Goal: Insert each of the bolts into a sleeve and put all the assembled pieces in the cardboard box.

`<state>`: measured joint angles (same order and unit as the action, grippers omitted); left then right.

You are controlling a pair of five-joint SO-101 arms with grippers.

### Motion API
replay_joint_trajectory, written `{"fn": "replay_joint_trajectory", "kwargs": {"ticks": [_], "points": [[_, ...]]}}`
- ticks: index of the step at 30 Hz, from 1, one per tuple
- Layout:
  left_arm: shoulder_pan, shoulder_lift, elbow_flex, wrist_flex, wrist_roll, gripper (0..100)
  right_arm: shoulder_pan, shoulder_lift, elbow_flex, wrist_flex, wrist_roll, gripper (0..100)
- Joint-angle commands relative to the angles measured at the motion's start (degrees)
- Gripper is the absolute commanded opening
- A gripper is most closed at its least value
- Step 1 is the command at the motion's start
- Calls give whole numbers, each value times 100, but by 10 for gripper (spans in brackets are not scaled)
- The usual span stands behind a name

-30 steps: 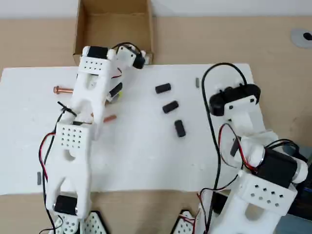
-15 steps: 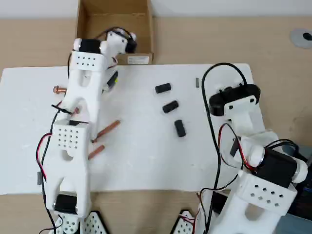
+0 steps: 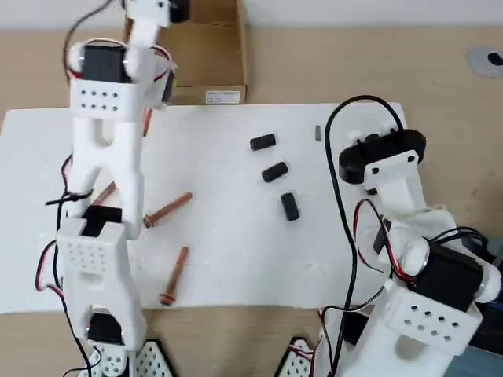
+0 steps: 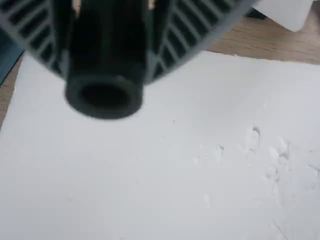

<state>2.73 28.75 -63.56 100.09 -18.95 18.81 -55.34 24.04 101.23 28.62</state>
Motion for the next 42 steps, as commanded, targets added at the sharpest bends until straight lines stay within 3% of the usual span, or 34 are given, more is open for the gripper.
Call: {"fn": "replay_joint_trajectory", "kwargs": {"ticks": [1,12,17,27,32,42], "points": [[-202,-655,-334,35,308,2,40,-84,-338,35,44,10],[-712,-1798,-334,35,976,2,84,-92,-910,44,-26,10],[-958,-2343,-290,35,1222,2,84,-92,-1481,44,-615,10],[-1732,-3319,-132,44,2541,1,84,-268,-1903,44,-1451,10],[-1864,-4646,1134,44,2549,1,48,-1138,-1534,9,-1477,9],[-1820,-8031,5767,-97,2664,1,75,-2387,-48,-316,-1635,9]]}}
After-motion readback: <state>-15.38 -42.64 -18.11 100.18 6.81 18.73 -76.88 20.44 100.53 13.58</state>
